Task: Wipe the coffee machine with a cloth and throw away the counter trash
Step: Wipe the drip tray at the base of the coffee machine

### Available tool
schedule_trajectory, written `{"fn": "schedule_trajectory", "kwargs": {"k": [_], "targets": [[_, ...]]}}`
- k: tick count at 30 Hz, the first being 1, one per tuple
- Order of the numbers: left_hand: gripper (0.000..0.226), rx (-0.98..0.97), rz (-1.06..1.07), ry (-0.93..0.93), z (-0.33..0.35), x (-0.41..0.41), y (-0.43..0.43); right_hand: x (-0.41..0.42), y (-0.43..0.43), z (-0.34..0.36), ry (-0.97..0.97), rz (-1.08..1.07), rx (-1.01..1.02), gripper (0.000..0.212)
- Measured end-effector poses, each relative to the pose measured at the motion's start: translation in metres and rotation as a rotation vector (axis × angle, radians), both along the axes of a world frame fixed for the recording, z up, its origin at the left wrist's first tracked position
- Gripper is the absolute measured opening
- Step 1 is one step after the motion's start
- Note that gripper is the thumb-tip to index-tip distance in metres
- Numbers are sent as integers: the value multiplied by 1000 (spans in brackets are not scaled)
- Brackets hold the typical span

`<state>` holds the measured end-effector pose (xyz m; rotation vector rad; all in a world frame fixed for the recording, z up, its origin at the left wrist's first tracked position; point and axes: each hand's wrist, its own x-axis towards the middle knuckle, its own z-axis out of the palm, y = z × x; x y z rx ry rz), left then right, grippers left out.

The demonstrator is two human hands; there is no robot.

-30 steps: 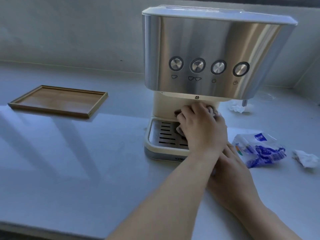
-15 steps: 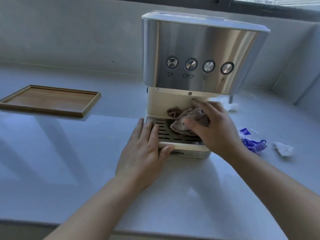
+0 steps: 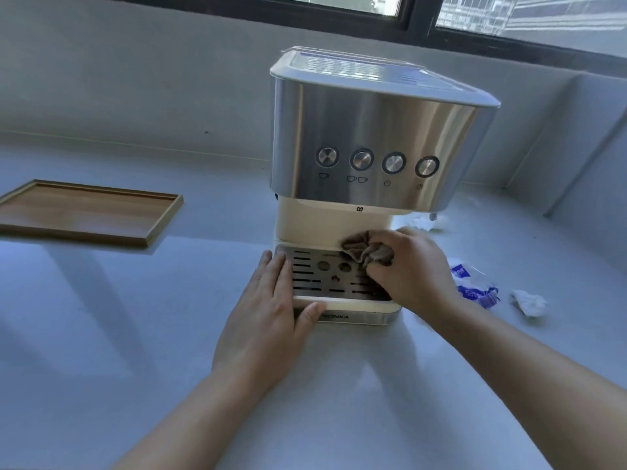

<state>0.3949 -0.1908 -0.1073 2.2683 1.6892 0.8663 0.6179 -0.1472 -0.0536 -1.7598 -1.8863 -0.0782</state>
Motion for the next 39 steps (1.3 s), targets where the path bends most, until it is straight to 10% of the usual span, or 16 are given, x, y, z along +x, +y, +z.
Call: {"fn": "schedule_trajectory", "kwargs": {"k": [39], "targets": [[74, -103, -83, -211, 3, -9, 3, -34, -93, -9, -72, 229, 142, 37]]}}
